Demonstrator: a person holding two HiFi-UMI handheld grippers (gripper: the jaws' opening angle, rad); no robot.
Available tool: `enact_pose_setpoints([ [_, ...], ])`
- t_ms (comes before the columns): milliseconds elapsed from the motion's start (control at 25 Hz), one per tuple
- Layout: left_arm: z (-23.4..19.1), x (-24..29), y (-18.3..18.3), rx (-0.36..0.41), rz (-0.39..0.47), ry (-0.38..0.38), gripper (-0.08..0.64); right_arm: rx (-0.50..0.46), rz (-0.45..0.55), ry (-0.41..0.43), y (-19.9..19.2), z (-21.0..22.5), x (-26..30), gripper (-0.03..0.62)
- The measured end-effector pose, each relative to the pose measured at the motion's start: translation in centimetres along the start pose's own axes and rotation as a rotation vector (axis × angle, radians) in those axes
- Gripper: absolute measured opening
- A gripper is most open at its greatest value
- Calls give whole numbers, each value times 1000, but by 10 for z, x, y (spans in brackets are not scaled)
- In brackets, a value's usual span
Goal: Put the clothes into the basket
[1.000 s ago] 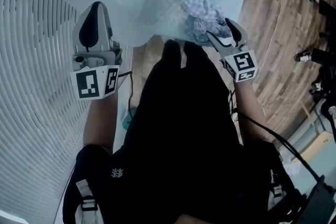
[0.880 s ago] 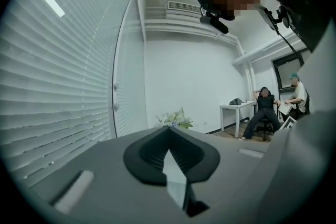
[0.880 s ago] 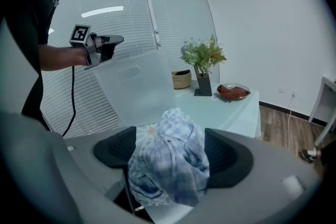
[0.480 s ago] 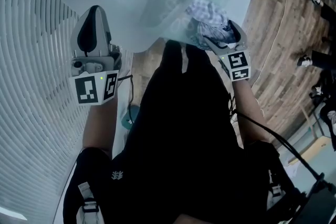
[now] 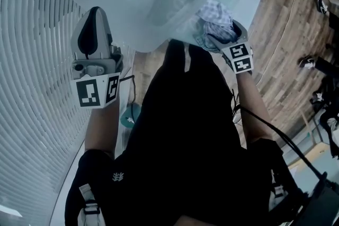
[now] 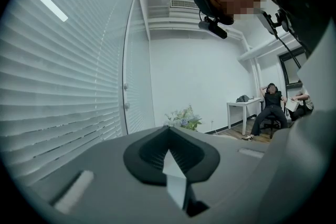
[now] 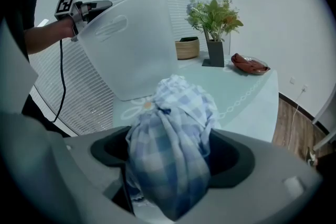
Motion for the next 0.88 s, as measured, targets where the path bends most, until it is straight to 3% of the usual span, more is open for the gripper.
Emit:
enact_pose_setpoints([
  [480, -14, 19, 4, -44, 41, -20, 6, 118, -25, 39, 10, 9, -5, 233],
  [880, 5, 28, 34, -66, 68, -49, 6, 136, 53, -6, 35, 30, -53, 213],
])
Point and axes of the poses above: the fingertips, and each gripper's own axes: x forward along the fingers, z to its right, y out of its top, the point moved 6 cm from there along -x, backward along the fingers, and after that the axes turned 10 degrees about -y, right-handed, at the moved point
